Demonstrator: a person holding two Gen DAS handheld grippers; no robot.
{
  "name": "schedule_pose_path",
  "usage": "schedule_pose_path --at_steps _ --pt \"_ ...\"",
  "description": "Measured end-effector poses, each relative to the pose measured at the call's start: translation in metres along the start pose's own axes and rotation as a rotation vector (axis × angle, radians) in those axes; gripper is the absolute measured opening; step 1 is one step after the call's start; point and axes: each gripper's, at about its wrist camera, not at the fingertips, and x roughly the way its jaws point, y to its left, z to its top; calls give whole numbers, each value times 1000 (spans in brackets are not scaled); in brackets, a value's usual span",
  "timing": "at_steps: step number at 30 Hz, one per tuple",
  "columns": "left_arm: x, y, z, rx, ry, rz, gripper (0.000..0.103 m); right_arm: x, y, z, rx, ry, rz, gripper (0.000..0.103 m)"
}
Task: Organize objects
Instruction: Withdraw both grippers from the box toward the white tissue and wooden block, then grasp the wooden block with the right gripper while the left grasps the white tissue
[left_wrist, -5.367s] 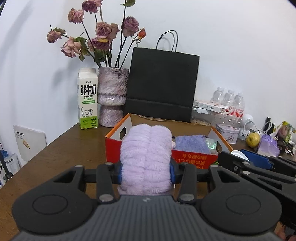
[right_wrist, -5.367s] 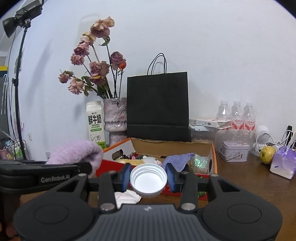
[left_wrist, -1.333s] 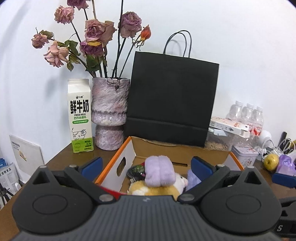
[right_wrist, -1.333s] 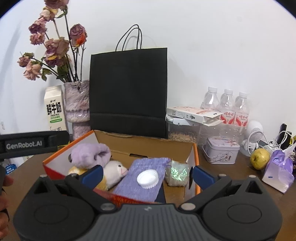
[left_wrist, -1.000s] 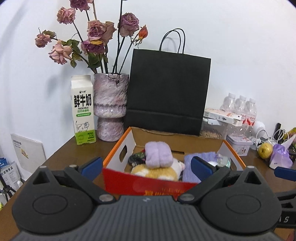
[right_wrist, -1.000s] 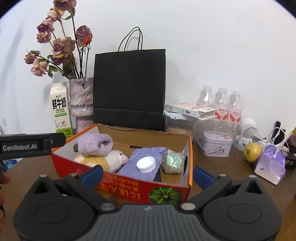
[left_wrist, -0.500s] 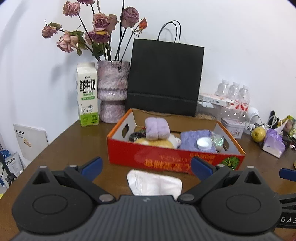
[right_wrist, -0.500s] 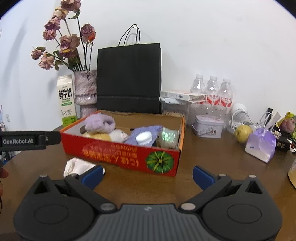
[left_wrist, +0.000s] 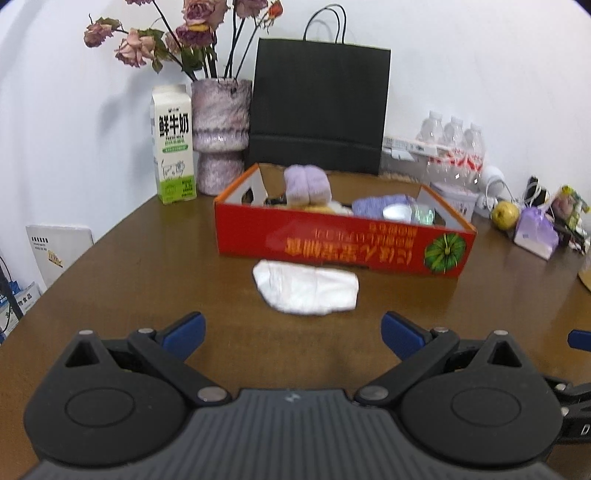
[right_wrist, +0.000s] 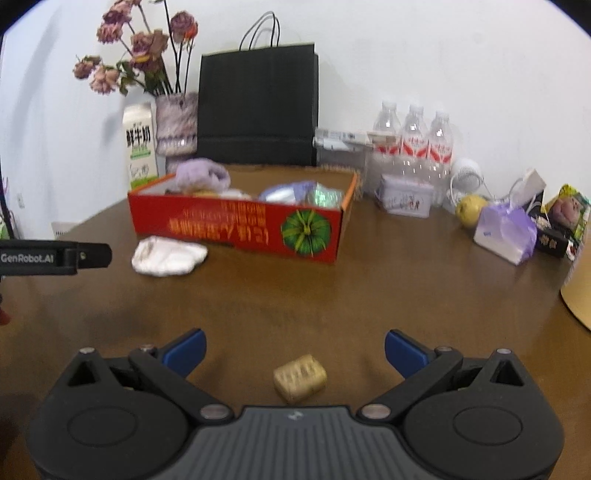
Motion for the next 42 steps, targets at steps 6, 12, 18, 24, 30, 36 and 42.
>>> schedule_pose_path --at_steps 6,12,18,24,30,36,42 --pt "-3 6 -16 4 36 -6 103 2 -6 -14 0 38 13 98" --pt "-5 12 -23 -6 50 -12 103 16 -8 -13 18 62 33 77" --pt "-7 17 -24 -28 52 -27 103 25 -8 -11 21 63 35 47" --pt "-8 18 -25 -32 54 -39 103 31 -4 -7 2 57 41 34" --pt "-9 20 -26 -45 53 -46 103 24 -1 -5 -1 3 27 34" --pt "-11 22 -25 -49 50 -45 103 20 10 1 -10 -85 16 34" --pt "-11 24 -21 -45 55 -44 103 35 30 14 -65 -108 28 34"
